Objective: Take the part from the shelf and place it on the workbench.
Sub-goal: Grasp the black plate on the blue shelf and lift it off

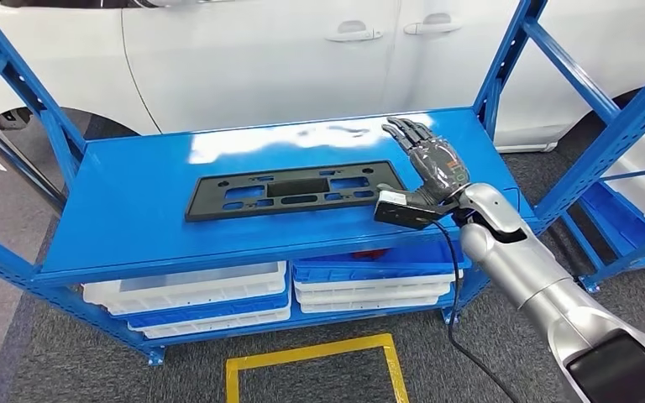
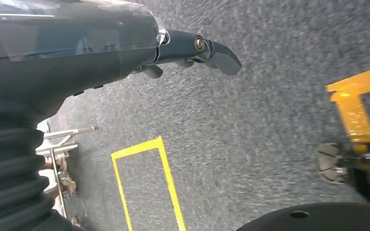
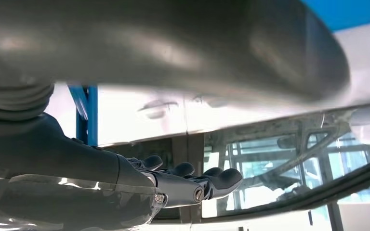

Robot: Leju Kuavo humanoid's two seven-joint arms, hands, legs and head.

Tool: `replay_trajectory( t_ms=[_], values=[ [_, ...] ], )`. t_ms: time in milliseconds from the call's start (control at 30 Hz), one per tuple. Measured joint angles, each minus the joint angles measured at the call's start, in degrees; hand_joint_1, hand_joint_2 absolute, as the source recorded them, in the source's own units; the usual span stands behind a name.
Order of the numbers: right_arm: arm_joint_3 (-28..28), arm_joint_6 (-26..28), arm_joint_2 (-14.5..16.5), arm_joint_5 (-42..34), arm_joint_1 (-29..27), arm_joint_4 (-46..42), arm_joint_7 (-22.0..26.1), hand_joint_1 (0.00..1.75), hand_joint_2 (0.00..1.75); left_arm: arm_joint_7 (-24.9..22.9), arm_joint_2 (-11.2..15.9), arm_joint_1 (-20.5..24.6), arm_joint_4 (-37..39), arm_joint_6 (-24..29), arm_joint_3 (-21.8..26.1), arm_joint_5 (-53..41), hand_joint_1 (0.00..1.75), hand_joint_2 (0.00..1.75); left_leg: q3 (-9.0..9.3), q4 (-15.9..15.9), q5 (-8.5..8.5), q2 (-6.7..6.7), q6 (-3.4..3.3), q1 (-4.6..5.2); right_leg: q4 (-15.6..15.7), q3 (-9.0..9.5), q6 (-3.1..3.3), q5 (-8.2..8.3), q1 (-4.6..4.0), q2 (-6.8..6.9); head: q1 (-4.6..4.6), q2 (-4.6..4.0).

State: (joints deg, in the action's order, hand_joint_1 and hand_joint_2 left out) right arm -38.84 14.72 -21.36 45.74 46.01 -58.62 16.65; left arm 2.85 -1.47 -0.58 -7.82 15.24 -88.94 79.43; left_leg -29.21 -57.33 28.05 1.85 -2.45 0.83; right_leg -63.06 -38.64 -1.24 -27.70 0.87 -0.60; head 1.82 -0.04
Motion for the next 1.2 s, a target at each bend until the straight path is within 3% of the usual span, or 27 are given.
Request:
replay_trajectory(
  t_ms=[33, 67, 167, 233, 300, 367, 400, 433, 500, 567, 667, 733, 767, 833, 867, 900, 933, 967, 1033, 1100, 1200],
  values=[
    [0.1, -0.2, -0.1, 0.2, -0.1, 0.0, 0.0, 0.0, 1.75, 0.0, 0.0, 0.0, 0.0, 0.0, 0.0, 0.0, 0.0, 0.0, 0.75, -0.1, 0.86, 0.1, 0.3, 0.09, 2.4, 0.39, 0.22, 2.64, -0.16, 0.05, 0.0, 0.0],
    [0.1, -0.4, -0.2, 0.3, -0.1, 0.0, 0.0, 0.0, 1.75, -0.1, 0.0, -0.1, 0.0, 0.0, 0.0, 0.0, 0.0, 0.0, 1.43, -0.4, 1.46, 0.23, 0.64, 0.17, 3.6, 0.65, 0.47, 4.21, -0.27, 0.01, -0.02, 0.0],
    [0.4, -0.6, -0.3, 0.8, 0.3, 0.0, 0.1, 0.0, 1.75, 0.0, 0.0, -0.1, 0.0, 0.0, 0.0, 0.0, 0.0, 0.0, 1.99, -2.5, 1.89, 0.47, 1.49, 0.28, 4.0, 2.12, 1.51, 3.83, -0.02, -0.34, -0.02, -0.01],
    [0.5, -0.7, -0.3, 1.2, 0.9, 0.0, 0.2, 0.0, 1.75, 0.0, 0.1, 0.0, 0.0, 0.0, 0.0, 0.0, 0.0, 0.0, -0.46, -7.1, 2.74, 0.31, 2.12, 0.19, 4.1, 3.38, 2.02, 3.22, 0.26, -0.41, 0.0, -0.01],
    [0.5, -0.8, -0.3, 1.5, 1.2, 0.1, 0.2, 0.0, 1.75, 0.1, 0.1, 0.3, 0.0, 0.0, 0.0, 0.1, 0.0, 0.0, -5.27, -13.8, 5.23, 0.19, 2.89, -0.06, 4.2, 4.34, 2.24, 2.43, 0.27, -0.39, 0.0, -0.01],
    [0.5, -0.9, -0.3, 1.9, 1.2, 0.3, 0.2, 0.0, 1.75, 0.2, 0.1, 0.6, 0.0, 0.0, 0.0, 0.1, 0.0, 0.0, -9.58, -17.4, 7.05, 0.18, 3.31, -0.26, 4.2, 5.34, 2.25, 1.58, 0.27, -0.39, 0.0, -0.01],
    [0.4, -0.9, -0.2, 2.1, 1.2, 0.4, 0.2, 0.0, 1.75, 0.2, 0.1, 0.7, 0.0, 0.0, 0.0, 0.1, 0.0, 0.0, -10.65, -16.7, 6.41, 0.17, 3.34, -0.32, 4.2, 5.95, 2.22, 1.08, 0.27, -0.41, 0.0, -0.01],
    [0.4, -0.9, -0.1, 2.4, 1.3, 0.6, 0.2, 0.0, 1.75, 0.2, 0.1, 0.8, 0.0, 0.0, 0.0, 0.1, 0.0, 0.0, -10.68, -14.2, 4.37, 0.16, 3.25, -0.33, 4.2, 6.57, 2.17, 0.59, 0.28, -0.44, 0.0, -0.01],
    [0.4, -0.9, 0.0, 2.7, 1.5, 0.8, 0.2, 0.0, 1.75, 0.2, 0.1, 0.6, 0.0, 0.0, 0.0, 0.1, 0.0, 0.0, -9.26, -6.3, -2.18, -0.11, 2.67, -0.18, 4.2, 7.77, 1.89, -0.41, 0.2, -0.49, -0.01, -0.01],
    [0.4, -1.0, 0.1, 2.8, 1.7, 1.0, 0.2, 0.0, 1.75, 0.1, 0.1, 0.6, 0.0, 0.0, 0.0, 0.1, 0.0, 0.0, -8.28, -1.5, -5.94, -0.39, 1.83, 0.06, 4.4, 8.26, 1.36, -1.16, 0.04, -0.6, 0.0, -0.01],
    [0.4, -1.0, 0.2, 2.9, 2.0, 1.3, 0.2, 0.0, 1.75, 0.1, 0.1, 0.6, 0.0, 0.0, 0.0, 0.1, 0.0, 0.0, -7.74, -0.7, -6.29, -0.27, 0.86, -0.02, 5.0, 8.73, 0.35, -1.84, -0.01, -0.65, 0.01, -0.01],
    [0.5, -1.0, 0.3, 2.9, 2.3, 1.4, 0.2, 0.0, 1.75, 0.1, 0.0, 0.6, 0.0, 0.0, 0.0, 0.0, 0.0, 0.0, -6.8, 0.2, -6.21, -0.3, 0.26, -0.23, 2.4, 7.91, -0.07, -3.38, -0.08, -0.39, -0.01, -0.01],
    [0.5, -1.0, 0.3, 2.9, 2.4, 1.4, 0.2, 0.0, 1.75, 0.1, 0.0, 0.5, 0.0, 0.0, 0.0, 0.0, 0.0, 0.0, -6.35, 0.5, -6.06, -0.34, -0.01, -0.27, -0.7, 6.33, -0.18, -4.76, -0.07, -0.24, -0.01, -0.01],
    [0.4, -1.1, 0.3, 3.0, 2.3, 1.6, 0.2, 0.0, 1.75, 0.1, 0.0, 0.5, 0.0, 0.0, 0.0, 0.0, 0.0, 0.0, -5.92, 0.5, -5.53, -0.33, -0.36, -0.19, -8.3, 1.4, -0.3, -7.15, -0.11, -0.12, -0.01, -0.01],
    [0.4, -1.1, 0.3, 3.2, 2.1, 1.8, 0.2, 0.0, 1.75, 0.1, 0.0, 0.5, 0.0, 0.0, 0.0, 0.0, 0.0, 0.0, -5.72, 0.4, -5.21, -0.28, -0.42, -0.15, -10.6, -0.55, -0.34, -7.1, -0.11, -0.12, -0.01, -0.01],
    [0.3, -1.2, 0.3, 3.4, 2.1, 2.0, 0.3, 0.0, 1.75, 0.1, 0.0, 0.5, 0.0, 0.0, 0.0, -0.1, 0.0, 0.0, -5.48, 0.2, -4.85, -0.2, -0.43, -0.12, -10.8, -1.58, -0.34, -5.94, -0.11, -0.11, -0.01, -0.01],
    [0.3, -1.3, 0.3, 3.8, 2.3, 2.3, 0.4, 0.0, 1.75, 0.1, 0.0, 0.5, 0.0, 0.0, 0.0, -0.2, 0.0, 0.0, -5.16, 0.0, -4.43, -0.09, -0.38, -0.09, -8.7, -1.5, -0.25, -3.62, -0.12, -0.11, -0.01, -0.01],
    [0.2, -1.5, 0.4, 4.2, 2.7, 2.7, 0.7, 0.0, 1.75, 0.0, -0.1, 0.5, 0.0, 0.0, 0.0, -0.3, 0.0, 0.0, -4.85, -0.2, -3.96, 0.01, -0.27, -0.05, -5.0, -0.48, -0.06, -0.74, -0.14, -0.12, -0.01, -0.01],
    [-0.4, -2.0, 0.9, 4.6, 4.3, 4.0, 2.1, 0.0, 1.75, 0.1, -0.1, 0.5, 0.0, 0.1, 0.0, -0.4, 0.0, 0.0, -4.54, -0.8, -3.09, 0.18, 0.14, 0.12, 1.7, 1.76, 0.49, 2.91, -0.33, -0.21, 0.0, 0.0],
    [-1.2, -2.6, 2.0, 4.1, 6.1, 5.6, 4.1, 0.0, 1.75, 0.2, -0.1, 0.5, 0.0, 0.2, 0.0, -0.5, 0.0, 0.0, -4.69, -1.1, -2.66, 0.22, 0.63, 0.2, 3.8, 2.37, 0.92, 3.21, -0.62, -0.34, -0.01, 0.0],
    [-2.6, -3.3, 3.7, 2.7, 7.8, 6.6, 6.7, 0.0, 1.75, 0.4, 0.0, 0.5, 0.0, 0.4, 0.0, -0.4, 0.0, 0.0, -4.82, -1.4, -2.06, 0.18, 1.55, 0.37, 4.7, 2.89, 1.5, 3.16, -0.09, -0.31, -0.01, 0.0]
  ],
)
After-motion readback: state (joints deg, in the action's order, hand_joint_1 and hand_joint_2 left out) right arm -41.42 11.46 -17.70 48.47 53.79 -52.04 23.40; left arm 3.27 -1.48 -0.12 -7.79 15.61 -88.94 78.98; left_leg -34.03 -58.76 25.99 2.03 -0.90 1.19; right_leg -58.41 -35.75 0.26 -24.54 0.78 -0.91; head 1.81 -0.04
